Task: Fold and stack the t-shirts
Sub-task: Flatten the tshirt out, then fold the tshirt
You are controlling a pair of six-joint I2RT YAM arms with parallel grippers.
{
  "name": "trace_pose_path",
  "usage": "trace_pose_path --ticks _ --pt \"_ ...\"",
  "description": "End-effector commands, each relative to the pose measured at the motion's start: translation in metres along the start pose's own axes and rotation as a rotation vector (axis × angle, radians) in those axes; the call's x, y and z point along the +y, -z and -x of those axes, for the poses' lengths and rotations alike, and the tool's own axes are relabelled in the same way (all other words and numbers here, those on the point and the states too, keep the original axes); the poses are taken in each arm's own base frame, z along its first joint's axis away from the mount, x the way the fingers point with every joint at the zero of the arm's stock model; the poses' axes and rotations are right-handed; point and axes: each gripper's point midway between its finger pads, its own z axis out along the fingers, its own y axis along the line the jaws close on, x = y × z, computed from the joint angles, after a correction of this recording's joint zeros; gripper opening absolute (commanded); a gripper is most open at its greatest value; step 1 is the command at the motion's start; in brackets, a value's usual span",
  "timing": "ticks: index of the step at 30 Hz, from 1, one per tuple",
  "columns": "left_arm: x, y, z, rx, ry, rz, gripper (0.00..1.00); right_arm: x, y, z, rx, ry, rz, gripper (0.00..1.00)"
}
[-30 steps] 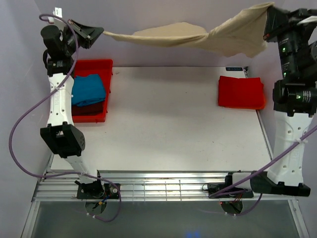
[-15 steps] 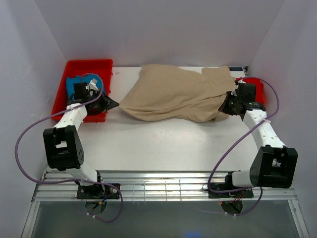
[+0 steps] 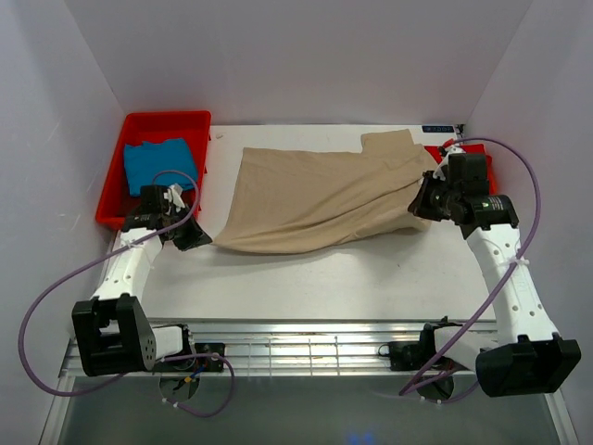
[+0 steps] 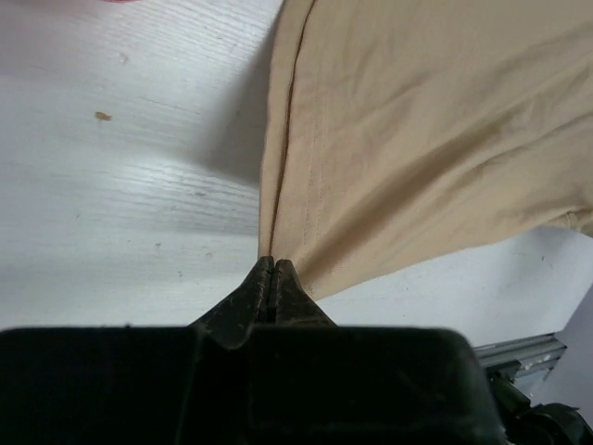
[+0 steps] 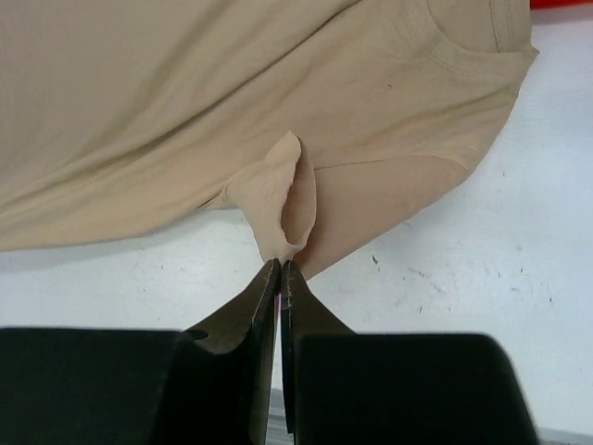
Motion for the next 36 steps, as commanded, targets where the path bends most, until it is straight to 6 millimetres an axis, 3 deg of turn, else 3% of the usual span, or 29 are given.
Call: trace_pose_path --ticks 1,5,11,12,14,15,17,21,25,27,29,30,31,32,33,34,35,36 --pt "0.017 0.016 0.005 -0.047 -0.018 0.121 0.0 -0.002 0.029 -0.033 0.108 -0.024 -0.048 0.08" --pt "0.014 0.024 0.013 -0.068 -0.012 0.14 0.0 0.008 0.047 -0.057 0.142 -0.039 -0.046 0.08" --pt "0.022 0.017 -0.003 0.039 0.008 0.173 0.0 0.001 0.061 -0.095 0.23 -0.05 -0.083 0.08" --pt "0.023 0.019 -0.002 0.033 0.006 0.181 0.1 -0.002 0.065 -0.101 0.237 -0.055 -0.099 0.08" --pt "0.026 0.026 -0.002 0.026 0.0 0.214 0.2 -0.008 0.068 -0.111 0.262 -0.053 -0.131 0.08" --pt "0.022 0.033 0.004 -0.001 -0.011 0.212 0.33 -0.012 0.074 -0.119 0.289 -0.057 -0.151 0.08" --pt "0.022 0.044 0.006 -0.01 -0.019 0.239 0.42 -0.015 0.082 -0.125 0.302 -0.057 -0.168 0.08" --pt "0.01 0.062 0.02 -0.078 -0.025 0.23 0.47 -0.014 0.093 -0.134 0.284 -0.092 -0.145 0.08" --pt "-0.006 0.056 0.033 -0.106 -0.016 0.171 0.46 -0.015 0.088 -0.154 0.345 -0.111 -0.136 0.08" --pt "-0.023 0.044 0.048 -0.147 -0.028 0.109 0.43 -0.019 0.086 -0.157 0.351 -0.094 -0.152 0.11" --pt "-0.04 0.024 0.07 -0.192 -0.048 0.055 0.34 -0.02 0.085 -0.152 0.339 -0.053 -0.143 0.26" --pt "-0.062 0.013 0.068 -0.183 -0.083 0.02 0.29 -0.018 0.087 -0.143 0.304 -0.038 -0.132 0.36" --pt "-0.087 0.012 0.09 -0.243 -0.113 -0.027 0.25 -0.016 0.085 -0.132 0.262 -0.017 -0.12 0.38" --pt "-0.091 -0.013 0.095 -0.211 -0.119 -0.009 0.16 -0.013 0.083 -0.124 0.236 -0.005 -0.112 0.43" --pt "-0.113 -0.024 0.096 -0.199 -0.152 -0.032 0.11 -0.011 0.082 -0.115 0.207 0.007 -0.108 0.45" --pt "-0.145 -0.021 0.124 -0.264 -0.186 -0.084 0.07 -0.01 0.079 -0.109 0.194 0.015 -0.105 0.46" --pt "-0.159 -0.03 0.132 -0.268 -0.206 -0.093 0.0 -0.006 0.068 -0.097 0.173 0.027 -0.098 0.46" --pt "-0.164 -0.064 0.131 -0.222 -0.221 -0.069 0.0 -0.004 0.062 -0.091 0.16 0.032 -0.098 0.47"
